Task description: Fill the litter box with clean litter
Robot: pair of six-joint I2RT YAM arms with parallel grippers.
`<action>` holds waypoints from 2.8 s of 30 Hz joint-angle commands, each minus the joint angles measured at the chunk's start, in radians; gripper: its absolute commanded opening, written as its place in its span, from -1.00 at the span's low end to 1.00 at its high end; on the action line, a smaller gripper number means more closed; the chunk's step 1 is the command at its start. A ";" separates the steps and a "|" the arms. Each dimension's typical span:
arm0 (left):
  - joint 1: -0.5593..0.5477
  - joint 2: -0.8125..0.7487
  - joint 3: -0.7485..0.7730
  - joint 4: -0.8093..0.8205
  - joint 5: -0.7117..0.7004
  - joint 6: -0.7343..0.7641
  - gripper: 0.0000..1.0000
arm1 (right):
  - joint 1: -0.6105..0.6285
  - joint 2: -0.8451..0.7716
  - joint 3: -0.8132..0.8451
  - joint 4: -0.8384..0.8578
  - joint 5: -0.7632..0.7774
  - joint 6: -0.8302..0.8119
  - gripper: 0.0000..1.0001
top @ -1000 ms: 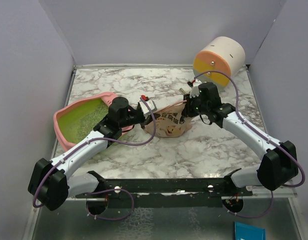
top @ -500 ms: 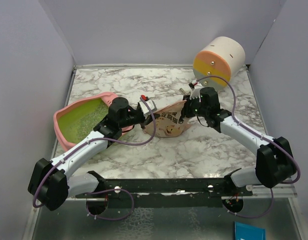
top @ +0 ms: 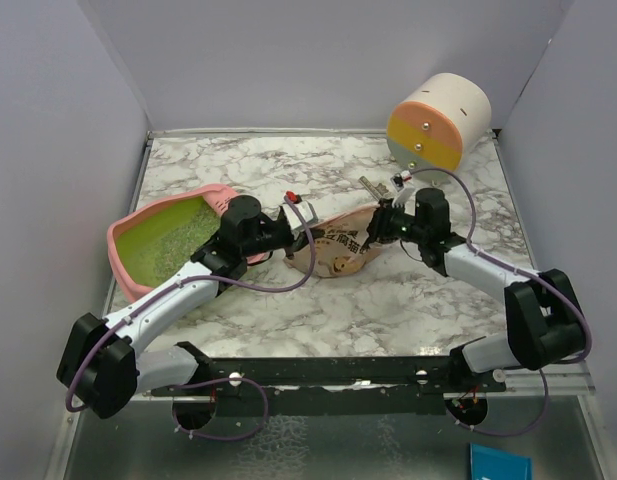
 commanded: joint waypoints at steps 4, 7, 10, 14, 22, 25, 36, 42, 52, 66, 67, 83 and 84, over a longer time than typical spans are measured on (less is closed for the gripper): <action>-0.001 -0.008 0.005 0.045 0.009 -0.001 -1.00 | -0.115 0.030 -0.099 0.075 -0.238 0.182 -0.98; 0.001 -0.007 0.006 0.039 0.005 0.003 -1.00 | -0.148 0.026 -0.098 0.101 -0.284 0.213 -0.98; 0.000 -0.009 0.006 0.035 0.005 0.008 -1.00 | -0.180 0.002 -0.085 0.082 -0.290 0.211 -0.98; 0.000 -0.010 0.005 0.030 -0.001 0.014 -1.00 | -0.234 -0.028 -0.074 0.067 -0.302 0.209 -0.98; -0.001 -0.017 -0.001 0.027 -0.011 0.020 -1.00 | -0.376 -0.047 -0.087 0.138 -0.400 0.273 -0.98; -0.001 -0.022 -0.003 0.033 -0.010 0.021 -1.00 | -0.417 -0.051 -0.076 0.133 -0.422 0.276 -0.98; 0.000 -0.024 -0.010 0.059 -0.023 0.014 -1.00 | -0.550 -0.056 -0.115 0.339 -0.514 0.466 -0.98; 0.002 -0.026 -0.010 0.062 -0.023 0.011 -1.00 | -0.552 -0.066 -0.132 0.465 -0.508 0.545 -0.98; 0.000 -0.021 -0.008 0.070 -0.015 0.000 -1.00 | -0.552 -0.171 -0.089 0.478 -0.432 0.480 -0.98; 0.000 -0.068 0.002 0.138 -0.034 -0.051 -0.53 | -0.553 -0.088 -0.128 0.778 -0.447 0.620 -0.98; 0.000 -0.069 0.012 0.138 -0.034 -0.051 -0.48 | -0.553 -0.081 -0.133 0.798 -0.448 0.630 -0.98; 0.001 -0.059 0.118 0.092 -0.030 -0.029 -0.38 | -0.617 -0.097 -0.186 0.864 -0.470 0.665 -0.98; 0.000 -0.055 0.125 0.087 -0.030 -0.027 -0.38 | -0.629 -0.098 -0.189 0.868 -0.474 0.669 -0.98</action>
